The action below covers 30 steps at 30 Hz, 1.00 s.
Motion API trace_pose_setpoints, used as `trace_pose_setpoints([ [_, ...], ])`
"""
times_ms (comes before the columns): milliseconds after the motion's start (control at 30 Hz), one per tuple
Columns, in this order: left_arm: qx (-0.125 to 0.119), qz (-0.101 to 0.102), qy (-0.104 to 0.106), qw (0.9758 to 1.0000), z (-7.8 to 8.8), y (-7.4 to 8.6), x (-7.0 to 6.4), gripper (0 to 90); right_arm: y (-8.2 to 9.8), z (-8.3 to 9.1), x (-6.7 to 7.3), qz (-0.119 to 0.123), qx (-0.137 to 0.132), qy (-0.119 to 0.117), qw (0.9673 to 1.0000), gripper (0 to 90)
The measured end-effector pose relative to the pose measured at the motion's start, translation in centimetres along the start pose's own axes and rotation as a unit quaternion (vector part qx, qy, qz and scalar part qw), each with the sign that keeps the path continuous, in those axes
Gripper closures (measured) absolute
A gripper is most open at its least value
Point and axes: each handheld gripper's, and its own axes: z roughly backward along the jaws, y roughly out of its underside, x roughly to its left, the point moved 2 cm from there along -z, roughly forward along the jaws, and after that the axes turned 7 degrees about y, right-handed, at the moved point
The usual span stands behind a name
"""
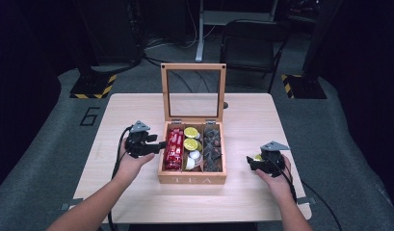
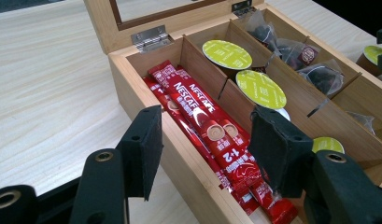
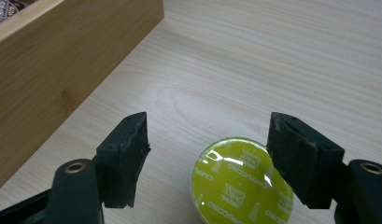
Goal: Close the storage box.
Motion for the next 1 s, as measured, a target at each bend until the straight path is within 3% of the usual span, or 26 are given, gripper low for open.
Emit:
trace_pose_setpoints([
  [467,0.003,0.000,0.002,1.0000,-0.2,0.2,0.0,44.5,-0.4,0.3,1.0,0.014,-0.005,-0.019,0.9997,30.6],
  [533,0.000,0.003,0.002,1.0000,-0.1,0.2,0.1,44.5,-0.6,0.4,1.4,0.025,-0.007,-0.019,0.9995,31.0],
  [567,-0.003,0.005,0.001,1.0000,-0.1,0.2,0.1,44.5,-0.8,0.5,1.6,0.043,-0.010,-0.021,0.9988,31.1],
  [667,-0.002,0.001,-0.003,1.0000,0.1,0.1,0.2,44.6,-1.2,0.9,2.0,0.053,-0.020,-0.029,0.9980,31.1],
  [867,-0.002,0.002,-0.003,1.0000,0.2,-0.1,0.2,44.5,-1.8,1.4,2.5,0.042,-0.032,-0.045,0.9976,31.1],
  [1000,-0.004,0.000,-0.004,1.0000,0.4,-0.1,0.3,44.6,-2.3,1.3,2.7,0.054,-0.026,-0.047,0.9971,31.1],
])
